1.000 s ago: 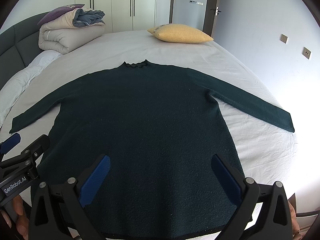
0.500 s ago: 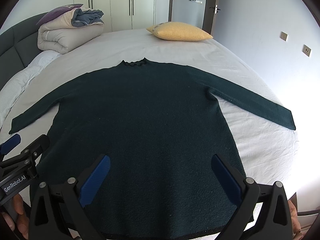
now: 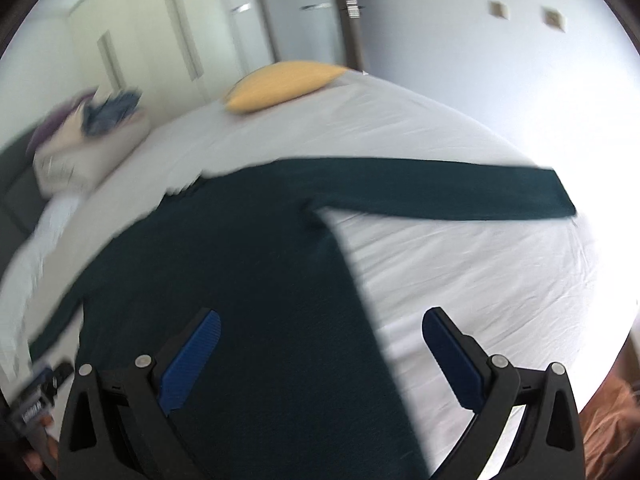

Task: Fold small clothes
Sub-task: 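Grasp the sweater sleeve with the right gripper and fold it across the body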

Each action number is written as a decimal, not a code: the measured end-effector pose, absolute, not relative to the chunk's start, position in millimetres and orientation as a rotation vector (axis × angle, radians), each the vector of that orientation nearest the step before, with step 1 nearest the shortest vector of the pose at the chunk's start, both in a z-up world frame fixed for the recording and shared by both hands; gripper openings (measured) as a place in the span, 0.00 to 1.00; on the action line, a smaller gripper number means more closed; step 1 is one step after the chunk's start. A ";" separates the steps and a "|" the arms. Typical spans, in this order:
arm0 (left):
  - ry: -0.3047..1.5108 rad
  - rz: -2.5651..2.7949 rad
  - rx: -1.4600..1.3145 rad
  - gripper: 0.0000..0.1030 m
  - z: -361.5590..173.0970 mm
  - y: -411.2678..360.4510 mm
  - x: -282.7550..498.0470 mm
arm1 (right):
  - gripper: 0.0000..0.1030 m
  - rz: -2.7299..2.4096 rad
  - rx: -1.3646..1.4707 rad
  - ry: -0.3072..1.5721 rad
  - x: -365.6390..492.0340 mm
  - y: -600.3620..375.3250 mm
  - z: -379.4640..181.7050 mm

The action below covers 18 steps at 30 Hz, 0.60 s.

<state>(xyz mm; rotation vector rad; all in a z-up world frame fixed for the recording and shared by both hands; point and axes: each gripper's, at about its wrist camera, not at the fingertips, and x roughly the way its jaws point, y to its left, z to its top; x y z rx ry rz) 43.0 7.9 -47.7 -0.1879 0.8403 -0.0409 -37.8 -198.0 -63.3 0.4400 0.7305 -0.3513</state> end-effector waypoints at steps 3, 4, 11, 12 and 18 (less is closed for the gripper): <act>0.857 -0.085 -0.272 1.00 -53.6 16.2 61.3 | 1.00 -0.409 0.678 0.652 -54.4 -289.6 -76.7; 0.852 -0.092 -0.286 1.00 -54.2 17.3 65.6 | 1.00 -0.418 0.732 0.632 -58.5 -310.3 -81.4; 0.918 -0.091 -0.265 1.00 -62.0 12.9 107.4 | 0.92 -0.515 1.145 0.498 -90.9 -443.1 -133.8; 0.951 -0.080 -0.272 1.00 -66.2 12.2 117.4 | 0.88 -0.524 1.172 0.481 -93.3 -446.6 -138.1; 0.991 -0.071 -0.299 1.00 -82.1 12.3 146.5 | 0.87 -0.544 1.154 0.424 -83.9 -462.0 -130.7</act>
